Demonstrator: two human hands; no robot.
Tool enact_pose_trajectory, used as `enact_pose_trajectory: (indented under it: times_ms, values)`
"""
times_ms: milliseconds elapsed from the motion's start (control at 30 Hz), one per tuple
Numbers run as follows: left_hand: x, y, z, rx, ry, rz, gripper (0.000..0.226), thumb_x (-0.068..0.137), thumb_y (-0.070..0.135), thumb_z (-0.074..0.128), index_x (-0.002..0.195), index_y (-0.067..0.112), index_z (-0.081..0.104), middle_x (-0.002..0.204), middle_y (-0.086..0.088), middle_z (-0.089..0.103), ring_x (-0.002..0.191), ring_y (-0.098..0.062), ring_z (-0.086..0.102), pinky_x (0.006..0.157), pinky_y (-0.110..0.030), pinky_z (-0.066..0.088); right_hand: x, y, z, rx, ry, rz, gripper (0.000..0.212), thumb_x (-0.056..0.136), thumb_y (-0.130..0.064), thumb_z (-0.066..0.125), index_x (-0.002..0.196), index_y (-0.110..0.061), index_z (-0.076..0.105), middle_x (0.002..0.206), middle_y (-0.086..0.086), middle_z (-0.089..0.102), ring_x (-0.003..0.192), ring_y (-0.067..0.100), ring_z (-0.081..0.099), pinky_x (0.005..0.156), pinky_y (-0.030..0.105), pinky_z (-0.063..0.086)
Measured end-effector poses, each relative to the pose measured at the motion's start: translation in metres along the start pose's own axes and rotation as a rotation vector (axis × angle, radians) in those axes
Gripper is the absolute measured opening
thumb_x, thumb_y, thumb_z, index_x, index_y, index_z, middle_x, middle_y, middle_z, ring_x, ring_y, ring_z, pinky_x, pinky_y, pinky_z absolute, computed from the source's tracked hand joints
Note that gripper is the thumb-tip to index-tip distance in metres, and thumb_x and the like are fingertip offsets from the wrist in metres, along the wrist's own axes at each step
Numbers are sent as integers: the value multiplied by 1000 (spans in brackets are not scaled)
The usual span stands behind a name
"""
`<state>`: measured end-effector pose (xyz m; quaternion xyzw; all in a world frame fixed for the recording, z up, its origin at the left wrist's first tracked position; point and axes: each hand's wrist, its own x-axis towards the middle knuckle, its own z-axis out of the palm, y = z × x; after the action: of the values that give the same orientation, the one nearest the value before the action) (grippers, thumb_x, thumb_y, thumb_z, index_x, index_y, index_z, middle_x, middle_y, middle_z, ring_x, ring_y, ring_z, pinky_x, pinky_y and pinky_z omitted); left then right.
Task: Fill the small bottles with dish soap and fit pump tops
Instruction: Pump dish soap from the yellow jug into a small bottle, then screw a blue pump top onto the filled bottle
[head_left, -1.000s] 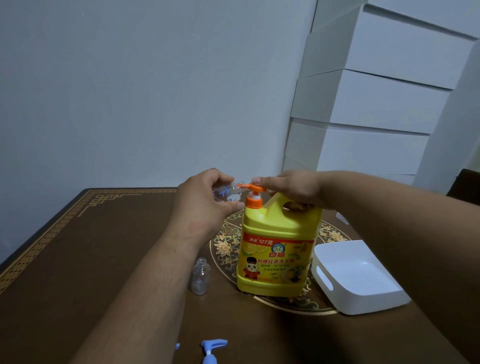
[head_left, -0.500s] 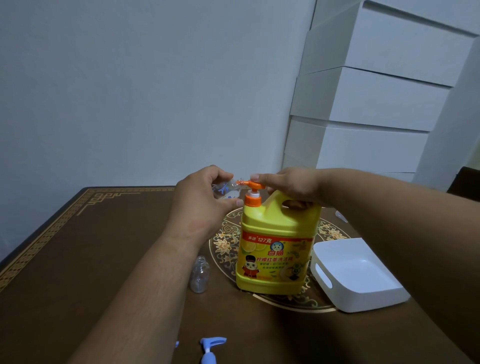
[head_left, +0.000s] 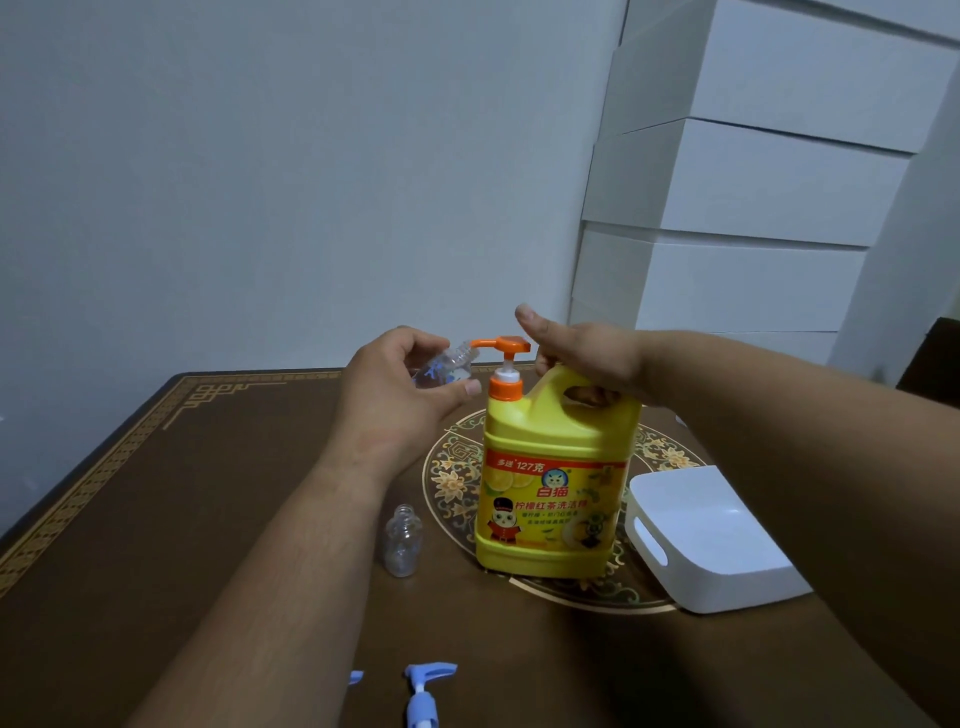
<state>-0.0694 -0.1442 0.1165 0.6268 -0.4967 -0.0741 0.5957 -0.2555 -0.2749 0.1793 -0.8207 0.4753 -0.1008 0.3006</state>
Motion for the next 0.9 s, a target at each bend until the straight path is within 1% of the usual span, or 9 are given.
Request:
enact_pose_trajectory:
  times_ms: [100,167,300,400,467,533,667,767,900]
  values:
    - [0,-4,-4,-60,-2,-74,48,68,24,99,107,23,72,102,5,77,99,-12,74,91,-35,62,-4,0,1,-28,49,-19,80,74,-97,19,86,-30,61,86,0,59,88,23,57,89,44,45]
    - [-4,-4,-7,-124,-4,-119,47,68,20,99,106,21,71,101,2,79,96,-16,77,89,-41,64,-8,-1,3,-48,65,-37,82,79,-94,17,94,-27,61,89,-1,60,94,23,58,93,45,44]
    - [-22,6,-14,-194,0,-143,44,72,16,96,106,14,69,98,-3,80,93,-19,79,69,-26,63,-19,-3,6,-86,89,-98,81,81,-92,15,91,-27,62,87,-4,60,94,22,59,100,48,45]
    - [-40,11,-27,-227,8,-162,45,72,17,96,108,14,68,98,-4,81,90,-16,80,76,-32,64,-28,-3,11,-111,147,-183,68,89,-86,19,84,-31,59,89,-1,61,92,24,60,92,44,48]
    - [-53,9,-38,-264,8,-199,48,71,16,97,109,13,68,98,-6,82,91,-20,80,83,-40,64,-30,-2,14,-220,223,-243,71,94,-81,20,94,-25,63,96,2,65,93,25,62,81,38,46]
    - [-65,6,-52,-283,-11,-237,48,70,14,96,110,12,69,99,-6,82,93,-24,80,79,-38,64,-32,0,16,-321,334,-289,77,92,-83,18,103,-21,63,94,4,65,89,24,62,75,38,46]
    - [-87,-3,-85,-215,-17,-263,46,72,10,93,111,10,70,100,-5,83,95,-21,80,80,-33,64,-42,8,25,-424,715,-411,76,92,-83,21,110,-21,60,98,2,61,93,26,59,79,42,45]
    - [-104,-23,-111,-176,43,-296,46,73,7,93,112,8,70,99,-5,83,92,-16,80,78,-26,64,-62,-2,47,-383,952,-534,56,99,-69,35,100,-18,58,101,4,57,98,27,54,84,42,41]
    - [-122,-60,-131,-143,137,-361,46,69,6,95,108,9,71,93,-1,83,86,-12,80,75,-26,63,-95,-26,111,-55,805,-823,31,102,-37,56,83,-12,56,81,3,53,80,26,52,71,44,42]
